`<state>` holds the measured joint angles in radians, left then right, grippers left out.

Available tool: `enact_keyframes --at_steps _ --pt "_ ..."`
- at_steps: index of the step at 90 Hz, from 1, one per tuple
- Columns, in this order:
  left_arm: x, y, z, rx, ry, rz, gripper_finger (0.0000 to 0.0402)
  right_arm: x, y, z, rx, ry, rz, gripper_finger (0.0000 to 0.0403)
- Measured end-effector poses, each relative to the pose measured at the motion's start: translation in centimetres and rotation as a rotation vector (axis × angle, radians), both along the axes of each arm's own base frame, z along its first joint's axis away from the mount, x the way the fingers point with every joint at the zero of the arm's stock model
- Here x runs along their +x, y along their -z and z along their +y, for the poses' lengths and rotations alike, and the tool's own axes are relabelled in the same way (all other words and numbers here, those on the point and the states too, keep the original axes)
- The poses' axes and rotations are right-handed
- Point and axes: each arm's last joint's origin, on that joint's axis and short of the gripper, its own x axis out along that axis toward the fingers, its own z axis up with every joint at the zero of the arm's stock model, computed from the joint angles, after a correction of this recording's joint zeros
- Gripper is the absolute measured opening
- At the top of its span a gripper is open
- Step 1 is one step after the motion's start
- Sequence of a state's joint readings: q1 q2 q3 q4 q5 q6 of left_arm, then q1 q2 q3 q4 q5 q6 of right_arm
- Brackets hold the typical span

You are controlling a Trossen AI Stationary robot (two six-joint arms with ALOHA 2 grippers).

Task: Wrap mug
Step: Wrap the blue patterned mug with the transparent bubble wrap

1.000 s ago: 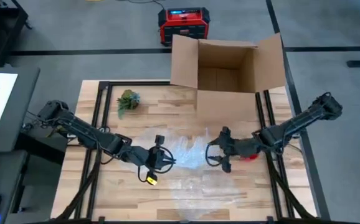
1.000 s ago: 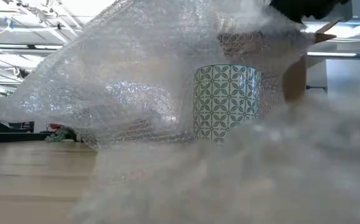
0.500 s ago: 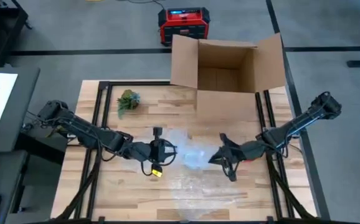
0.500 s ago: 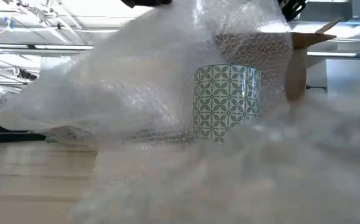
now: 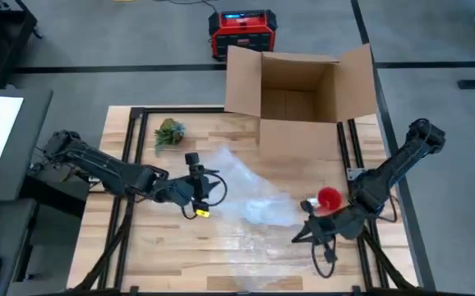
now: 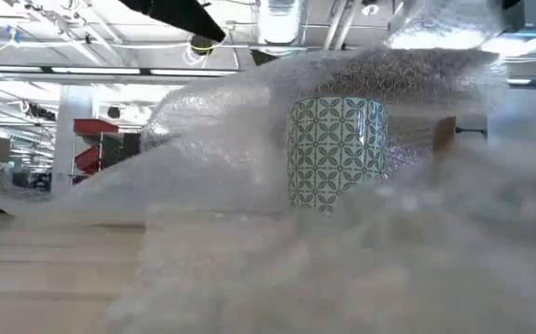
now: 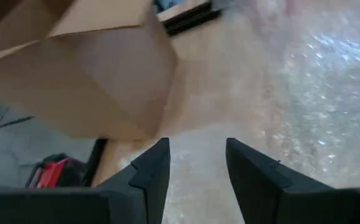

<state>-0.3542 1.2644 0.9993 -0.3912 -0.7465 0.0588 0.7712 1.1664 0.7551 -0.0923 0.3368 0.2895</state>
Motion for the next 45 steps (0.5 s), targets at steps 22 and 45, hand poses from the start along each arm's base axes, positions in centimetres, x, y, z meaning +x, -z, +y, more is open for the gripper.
enact_keyframes --at_steps 22,45 --pt "-1.4 0.4 1.4 -0.116 -0.137 0.036 0.0137 0.2 1.9 2.6 0.052 -0.116 0.051 0.0000" --pt "-2.0 4.6 0.9 -0.219 -0.112 0.121 0.0137 1.3 5.6 4.4 0.131 -0.141 0.210 0.0000"
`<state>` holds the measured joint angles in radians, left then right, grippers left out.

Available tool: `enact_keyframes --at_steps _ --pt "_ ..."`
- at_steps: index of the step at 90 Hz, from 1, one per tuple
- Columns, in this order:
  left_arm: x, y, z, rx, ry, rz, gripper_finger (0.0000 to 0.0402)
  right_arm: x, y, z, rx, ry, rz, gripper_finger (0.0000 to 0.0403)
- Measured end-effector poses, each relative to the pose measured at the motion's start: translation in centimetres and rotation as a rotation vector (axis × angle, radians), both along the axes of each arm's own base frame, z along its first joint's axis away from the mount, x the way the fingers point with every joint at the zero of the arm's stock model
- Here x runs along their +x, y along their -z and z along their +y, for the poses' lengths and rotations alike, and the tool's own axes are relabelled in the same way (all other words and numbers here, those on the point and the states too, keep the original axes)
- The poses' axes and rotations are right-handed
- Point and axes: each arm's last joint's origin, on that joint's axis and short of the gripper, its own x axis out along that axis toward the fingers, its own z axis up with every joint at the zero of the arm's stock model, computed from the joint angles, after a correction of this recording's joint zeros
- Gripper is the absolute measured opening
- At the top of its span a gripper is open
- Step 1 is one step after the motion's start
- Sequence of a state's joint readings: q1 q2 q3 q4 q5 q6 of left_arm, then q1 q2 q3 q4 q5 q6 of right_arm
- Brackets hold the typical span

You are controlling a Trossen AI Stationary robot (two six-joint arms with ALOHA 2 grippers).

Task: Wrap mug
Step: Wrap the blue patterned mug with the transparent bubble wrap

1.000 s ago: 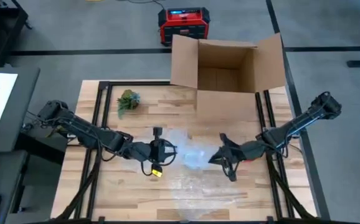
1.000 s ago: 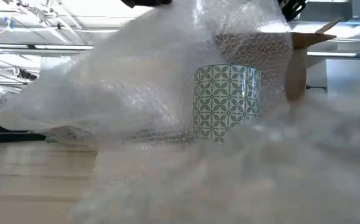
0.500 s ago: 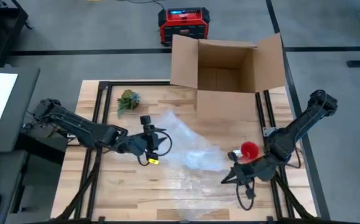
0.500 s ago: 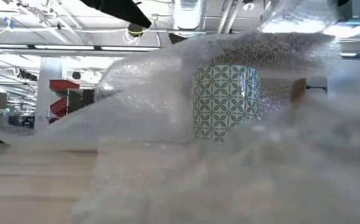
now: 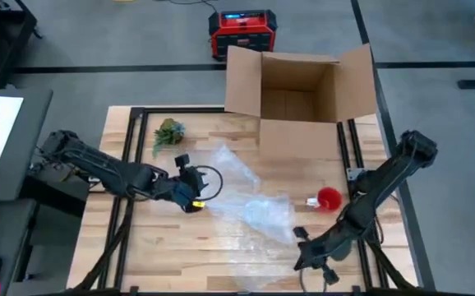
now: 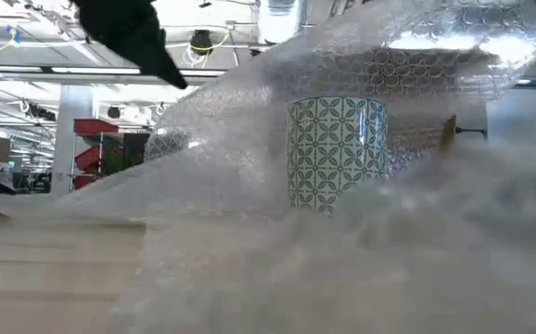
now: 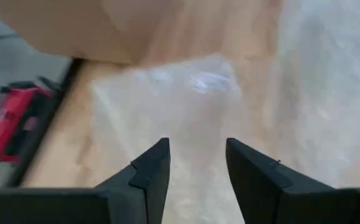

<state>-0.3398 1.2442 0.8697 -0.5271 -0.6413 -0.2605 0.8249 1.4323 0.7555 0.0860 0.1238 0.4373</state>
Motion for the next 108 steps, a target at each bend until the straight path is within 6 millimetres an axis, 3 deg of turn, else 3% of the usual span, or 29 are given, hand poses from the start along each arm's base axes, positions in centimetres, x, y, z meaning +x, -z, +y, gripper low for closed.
enact_keyframes --at_steps 10,24,34,50,65,81,88,96,108 --pt "-0.3 2.4 -0.1 -0.039 0.006 -0.019 0.0137 -0.1 1.0 -0.1 0.001 0.056 0.089 0.0000" --pt "0.0 4.7 -0.9 -0.200 0.170 -0.212 0.0137 -0.5 1.7 -0.5 -0.011 0.130 0.200 0.0000" --pt "-0.1 5.3 -1.2 -0.290 0.247 -0.383 0.0137 -0.7 1.6 -0.7 -0.014 0.143 0.215 0.0000" --pt "-0.4 5.0 -1.9 -0.396 0.355 -0.505 0.0137 -0.6 0.1 -0.8 -0.040 0.171 0.103 0.0000" --pt "-1.0 4.3 -2.9 -0.388 0.396 -0.417 0.0137 -0.9 -3.0 -0.4 -0.067 0.184 -0.051 0.0000" --pt "-3.0 2.8 -2.9 -0.335 0.270 -0.216 0.0137 -2.3 -5.1 -1.1 -0.060 0.307 -0.049 0.0000" --pt "-4.0 2.1 -2.4 -0.340 0.183 -0.142 0.0137 -3.1 -5.0 -1.8 -0.074 0.394 0.013 0.0000" --pt "-5.0 2.6 -1.6 -0.318 0.072 -0.077 0.0137 -3.7 -4.2 -2.9 -0.111 0.517 0.121 0.0000" --pt "-4.1 3.7 -1.2 -0.294 -0.012 -0.045 0.0137 -3.9 -2.6 -5.2 -0.180 0.807 0.260 0.0000"
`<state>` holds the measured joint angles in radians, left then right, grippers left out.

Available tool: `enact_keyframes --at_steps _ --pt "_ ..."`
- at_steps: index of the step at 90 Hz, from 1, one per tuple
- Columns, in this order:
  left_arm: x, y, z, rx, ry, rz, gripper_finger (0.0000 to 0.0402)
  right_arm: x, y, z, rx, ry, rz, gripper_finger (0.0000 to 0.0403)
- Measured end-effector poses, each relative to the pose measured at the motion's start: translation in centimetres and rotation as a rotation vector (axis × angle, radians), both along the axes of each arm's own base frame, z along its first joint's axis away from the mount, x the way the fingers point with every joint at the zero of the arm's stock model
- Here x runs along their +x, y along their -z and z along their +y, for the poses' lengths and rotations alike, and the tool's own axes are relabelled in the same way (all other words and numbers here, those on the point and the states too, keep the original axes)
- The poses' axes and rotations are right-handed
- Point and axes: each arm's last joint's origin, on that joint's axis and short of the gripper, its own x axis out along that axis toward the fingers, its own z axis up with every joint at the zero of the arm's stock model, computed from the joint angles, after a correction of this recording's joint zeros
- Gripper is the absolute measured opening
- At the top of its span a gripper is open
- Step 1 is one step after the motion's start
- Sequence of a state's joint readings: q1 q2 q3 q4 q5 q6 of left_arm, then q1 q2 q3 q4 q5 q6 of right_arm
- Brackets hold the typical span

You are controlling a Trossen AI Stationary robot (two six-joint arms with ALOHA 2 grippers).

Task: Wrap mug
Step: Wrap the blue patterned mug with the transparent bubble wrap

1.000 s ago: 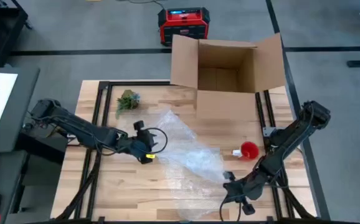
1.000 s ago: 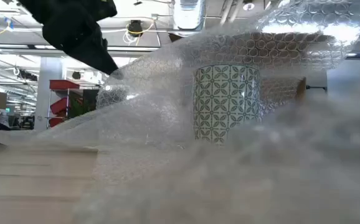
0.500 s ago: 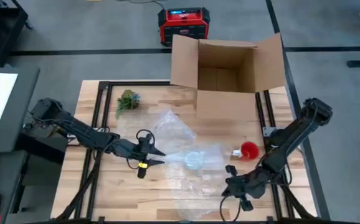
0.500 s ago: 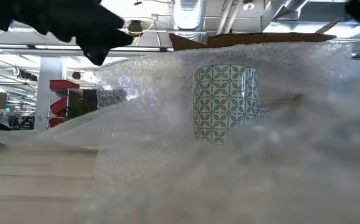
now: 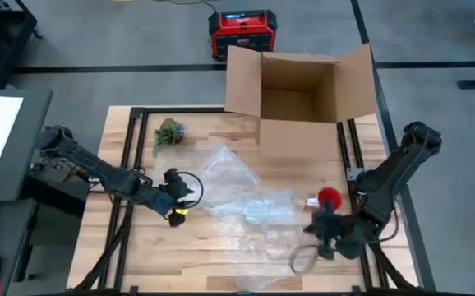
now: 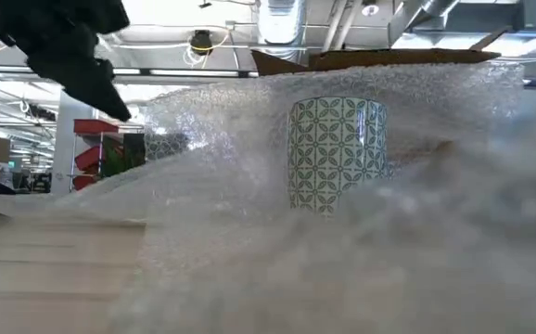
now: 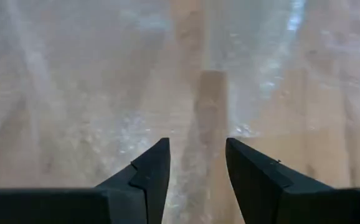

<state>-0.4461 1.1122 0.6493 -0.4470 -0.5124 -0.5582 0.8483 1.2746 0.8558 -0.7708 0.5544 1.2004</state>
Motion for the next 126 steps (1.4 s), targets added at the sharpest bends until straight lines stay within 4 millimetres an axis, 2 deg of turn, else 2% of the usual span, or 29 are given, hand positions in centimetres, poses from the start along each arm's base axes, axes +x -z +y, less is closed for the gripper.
enact_keyframes --at_steps 11,25,33,47,57,67,79,86,102,126 --pt "2.0 1.7 -0.2 0.046 0.011 0.027 0.0137 0.7 0.7 -1.4 -0.078 0.146 0.007 0.0000" --pt "4.8 3.5 -0.3 0.141 0.019 -0.028 0.0137 2.7 1.0 -1.8 -0.110 0.086 -0.020 0.0000" --pt "6.2 3.4 -0.6 0.191 0.025 -0.138 0.0137 3.9 0.7 -1.8 -0.133 -0.009 -0.071 0.0000" --pt "7.7 1.4 -1.6 0.210 0.130 -0.367 0.0137 5.8 -0.6 -1.2 -0.186 -0.162 -0.223 0.0000" --pt "7.9 0.3 -2.4 0.189 0.224 -0.480 0.0137 6.2 -1.1 -0.7 -0.205 -0.241 -0.275 0.0000" --pt "7.6 -0.4 -3.6 0.161 0.346 -0.535 0.0137 5.8 -1.1 0.1 -0.216 -0.348 -0.262 0.0000" --pt "7.0 0.0 -5.0 0.108 0.469 -0.504 0.0137 4.7 -0.9 1.5 -0.207 -0.516 -0.232 0.0000" --pt "6.5 0.7 -5.4 0.069 0.483 -0.434 0.0137 4.1 -0.7 2.2 -0.196 -0.565 -0.217 0.0000" --pt "5.6 2.2 -5.5 0.001 0.385 -0.276 0.0137 2.9 0.8 2.2 -0.152 -0.528 -0.171 0.0000" --pt "4.8 3.4 -5.3 -0.075 0.281 -0.147 0.0137 1.1 4.9 0.1 -0.086 -0.356 -0.058 0.0000"
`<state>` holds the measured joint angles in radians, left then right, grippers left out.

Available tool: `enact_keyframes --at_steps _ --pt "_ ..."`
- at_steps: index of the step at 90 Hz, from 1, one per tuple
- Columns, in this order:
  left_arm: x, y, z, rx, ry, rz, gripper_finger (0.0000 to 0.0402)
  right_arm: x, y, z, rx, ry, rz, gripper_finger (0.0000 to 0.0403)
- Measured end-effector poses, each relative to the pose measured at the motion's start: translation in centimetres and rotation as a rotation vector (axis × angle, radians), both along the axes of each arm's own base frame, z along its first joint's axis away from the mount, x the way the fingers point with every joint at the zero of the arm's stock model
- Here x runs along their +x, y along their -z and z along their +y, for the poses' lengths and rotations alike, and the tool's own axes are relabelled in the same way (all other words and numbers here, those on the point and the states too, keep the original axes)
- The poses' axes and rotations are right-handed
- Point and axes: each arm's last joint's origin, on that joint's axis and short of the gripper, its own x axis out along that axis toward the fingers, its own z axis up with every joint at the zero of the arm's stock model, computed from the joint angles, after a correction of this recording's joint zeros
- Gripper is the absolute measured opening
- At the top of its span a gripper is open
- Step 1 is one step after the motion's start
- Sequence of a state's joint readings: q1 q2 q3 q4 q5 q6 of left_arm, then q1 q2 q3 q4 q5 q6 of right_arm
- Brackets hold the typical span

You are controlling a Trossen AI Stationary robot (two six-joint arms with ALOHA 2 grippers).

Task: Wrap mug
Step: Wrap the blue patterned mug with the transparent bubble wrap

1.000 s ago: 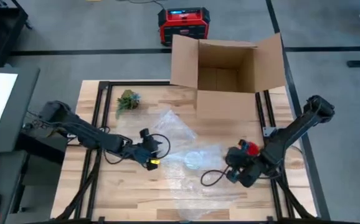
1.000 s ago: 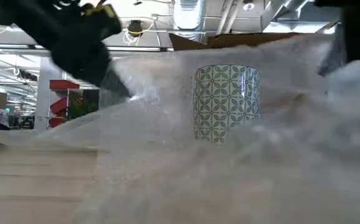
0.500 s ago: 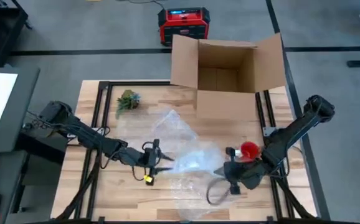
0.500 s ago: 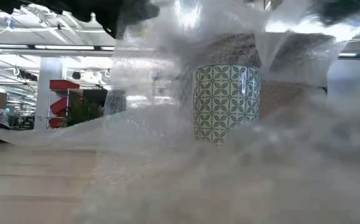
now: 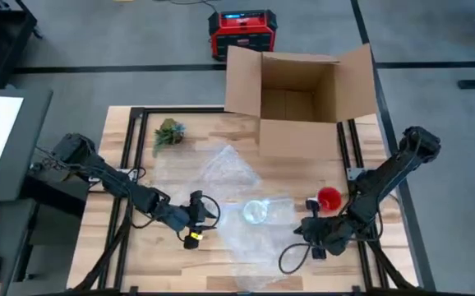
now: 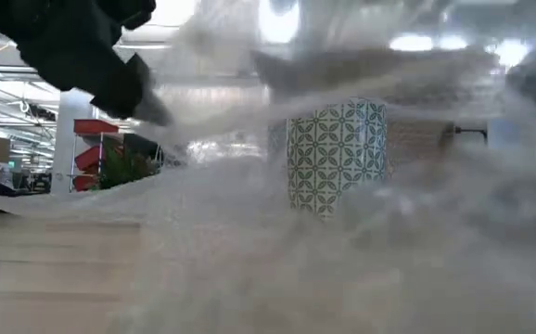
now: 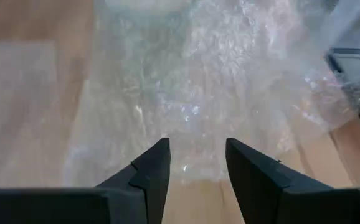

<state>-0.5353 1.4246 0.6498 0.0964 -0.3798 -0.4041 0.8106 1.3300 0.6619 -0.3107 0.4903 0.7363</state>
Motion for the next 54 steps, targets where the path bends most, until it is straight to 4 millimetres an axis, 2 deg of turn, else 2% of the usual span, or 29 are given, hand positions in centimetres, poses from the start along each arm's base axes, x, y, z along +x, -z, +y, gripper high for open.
enact_keyframes --at_steps 12,21,37,45,54 --pt "-0.6 0.0 -1.0 -0.028 0.025 0.003 0.0136 -0.3 0.5 -0.1 0.059 0.019 0.044 0.0000" --pt "-0.7 -0.8 -2.3 -0.085 0.063 -0.081 0.0136 -0.4 0.4 0.2 0.128 -0.012 0.100 0.0000" --pt "-0.7 -3.6 -4.9 -0.093 0.178 -0.196 0.0136 0.5 -2.2 2.0 0.173 -0.078 0.029 0.0000" --pt "-1.1 -3.7 -5.4 -0.085 0.150 -0.145 0.0136 1.0 -3.4 2.5 0.169 -0.062 -0.041 0.0000" --pt "-1.8 -2.4 -4.8 -0.115 0.031 -0.011 0.0136 1.4 -3.7 2.3 0.165 0.000 -0.074 0.0000"
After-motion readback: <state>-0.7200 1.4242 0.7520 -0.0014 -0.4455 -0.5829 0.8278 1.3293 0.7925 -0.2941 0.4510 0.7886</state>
